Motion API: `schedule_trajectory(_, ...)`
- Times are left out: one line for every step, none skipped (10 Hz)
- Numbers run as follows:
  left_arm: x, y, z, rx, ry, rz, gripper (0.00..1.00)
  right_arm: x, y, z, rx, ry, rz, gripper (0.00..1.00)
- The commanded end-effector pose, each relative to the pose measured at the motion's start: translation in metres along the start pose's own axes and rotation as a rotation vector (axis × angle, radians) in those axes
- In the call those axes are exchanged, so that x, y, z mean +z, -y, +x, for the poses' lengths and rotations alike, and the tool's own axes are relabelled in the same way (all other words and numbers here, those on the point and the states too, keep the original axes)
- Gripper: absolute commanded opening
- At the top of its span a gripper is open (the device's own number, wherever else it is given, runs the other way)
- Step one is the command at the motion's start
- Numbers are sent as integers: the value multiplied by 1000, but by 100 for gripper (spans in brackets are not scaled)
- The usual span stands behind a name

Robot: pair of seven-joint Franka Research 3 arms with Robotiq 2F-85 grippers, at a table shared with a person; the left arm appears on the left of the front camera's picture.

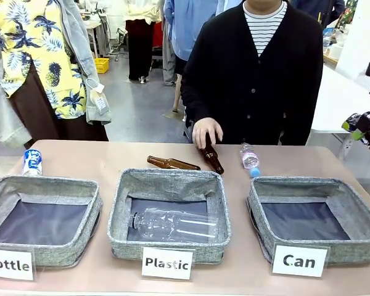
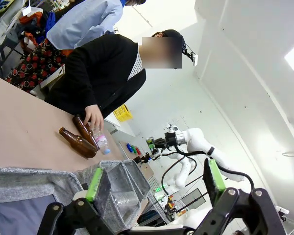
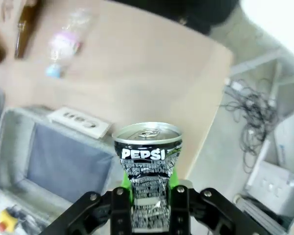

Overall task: Sort the can waste into the basket.
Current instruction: Pick up the can waste from the table and place it in the right Fabric basket.

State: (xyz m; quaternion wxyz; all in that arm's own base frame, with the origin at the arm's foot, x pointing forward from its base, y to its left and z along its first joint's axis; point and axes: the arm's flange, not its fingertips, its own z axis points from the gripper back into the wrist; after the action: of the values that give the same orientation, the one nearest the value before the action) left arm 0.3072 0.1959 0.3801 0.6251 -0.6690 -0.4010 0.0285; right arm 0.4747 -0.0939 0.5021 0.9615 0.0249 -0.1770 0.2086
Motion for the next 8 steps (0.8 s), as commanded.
schedule_trajectory(0,2,-2,-17,-7,-11,100,-1,-39,-30,174,23,145,17)
schedule_trajectory(0,2,-2,-17,-7,-11,100,0,-64,-44,275,14,200,17)
schedule_trajectory(0,2,-2,-17,-7,-11,100,1,-84,-55,378,5,231,17)
schedule_trajectory(0,2,-2,-17,-7,-11,100,0,-100,-65,482,-30,248,17)
schedule_trajectory(0,2,-2,-17,-7,-11,100,-4,-110,-70,570,-70,249,17)
schedule_trajectory(0,2,-2,-17,-7,-11,100,-6,-110,-67,635,-70,280,17)
schedule_trajectory(0,2,-2,-17,-7,-11,100,-7,-108,-65,623,-63,289,17)
schedule_trajectory(0,2,-2,-17,-7,-11,100,-9,-108,-64,628,-63,296,17)
